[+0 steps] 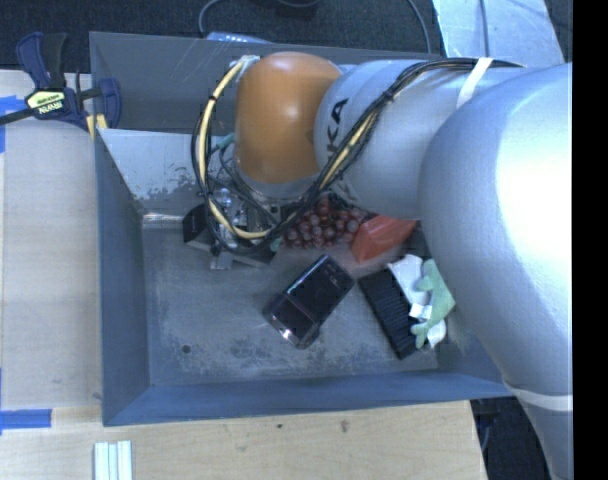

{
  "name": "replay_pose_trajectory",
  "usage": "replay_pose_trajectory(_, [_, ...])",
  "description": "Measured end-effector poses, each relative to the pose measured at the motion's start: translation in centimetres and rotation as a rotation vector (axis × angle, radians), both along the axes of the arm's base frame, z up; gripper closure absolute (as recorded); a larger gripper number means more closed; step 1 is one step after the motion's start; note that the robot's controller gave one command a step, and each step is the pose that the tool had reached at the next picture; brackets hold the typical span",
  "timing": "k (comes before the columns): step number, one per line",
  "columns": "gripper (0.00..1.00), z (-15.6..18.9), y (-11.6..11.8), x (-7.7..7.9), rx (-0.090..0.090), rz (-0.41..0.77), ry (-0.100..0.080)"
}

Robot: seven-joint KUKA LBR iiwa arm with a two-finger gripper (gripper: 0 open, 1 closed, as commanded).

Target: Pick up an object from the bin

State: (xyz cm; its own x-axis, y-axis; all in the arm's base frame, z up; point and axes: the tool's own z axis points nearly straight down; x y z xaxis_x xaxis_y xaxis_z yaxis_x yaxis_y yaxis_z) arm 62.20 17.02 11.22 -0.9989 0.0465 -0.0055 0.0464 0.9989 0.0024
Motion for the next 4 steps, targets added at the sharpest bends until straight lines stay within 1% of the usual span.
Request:
replay_pose_trajectory(1, [1.0, 0.9, 0.0, 0.2, 0.001, 0.0, -0.007])
replay_pose_trajectory(2, [1.0, 1.2, 0.0, 0.1, 0.0, 0.0, -0.003])
replay_pose_trajectory(4, [1.0, 3.1, -0.1, -0.1, -0.001, -0.001, 0.005])
